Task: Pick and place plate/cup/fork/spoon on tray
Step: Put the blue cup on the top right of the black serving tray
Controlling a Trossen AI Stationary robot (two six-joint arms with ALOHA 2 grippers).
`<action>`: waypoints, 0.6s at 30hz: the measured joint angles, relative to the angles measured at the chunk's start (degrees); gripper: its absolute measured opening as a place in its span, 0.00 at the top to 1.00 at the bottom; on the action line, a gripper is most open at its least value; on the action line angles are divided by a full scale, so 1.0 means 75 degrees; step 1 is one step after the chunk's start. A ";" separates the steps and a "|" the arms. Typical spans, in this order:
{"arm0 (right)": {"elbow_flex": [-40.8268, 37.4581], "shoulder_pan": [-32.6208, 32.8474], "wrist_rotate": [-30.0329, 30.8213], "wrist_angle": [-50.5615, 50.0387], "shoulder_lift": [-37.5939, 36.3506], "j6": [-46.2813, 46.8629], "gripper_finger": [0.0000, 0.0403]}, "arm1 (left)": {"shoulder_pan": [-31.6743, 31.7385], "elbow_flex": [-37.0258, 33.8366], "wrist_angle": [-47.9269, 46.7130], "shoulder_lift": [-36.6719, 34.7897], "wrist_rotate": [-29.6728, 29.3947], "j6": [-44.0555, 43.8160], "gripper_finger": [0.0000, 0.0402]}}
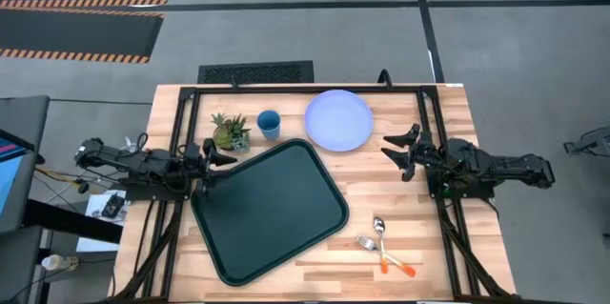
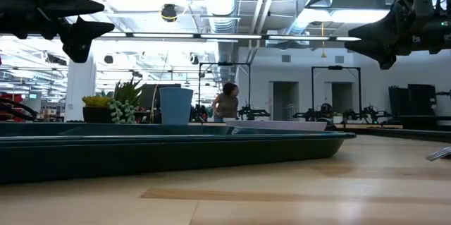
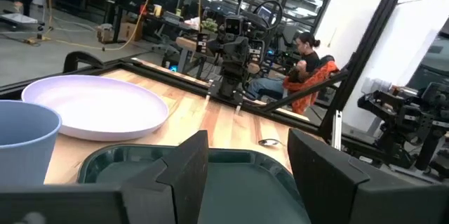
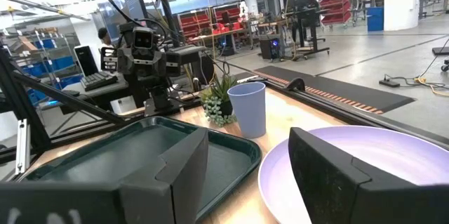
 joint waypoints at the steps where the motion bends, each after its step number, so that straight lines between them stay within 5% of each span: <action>1: 0.0000 0.0000 0.0000 0.0002 0.0000 -0.0001 0.45 | 0.0001 0.0000 0.0016 0.0001 -0.0190 -0.0005 0.54; 5: 0.0003 -0.0002 0.0000 0.0001 0.0000 -0.0002 0.45 | 0.0001 -0.0003 0.0216 0.0001 -0.0606 -0.0462 0.54; 11: 0.0003 0.0000 0.0002 0.0003 0.0000 0.0000 0.45 | 0.0001 -0.0003 0.0992 0.0001 -0.0742 -0.2823 0.54; 18: 0.0002 0.0000 0.0001 0.0001 0.0000 0.0001 0.45 | 0.0001 0.0084 0.3908 0.0418 -0.0766 -0.3804 0.54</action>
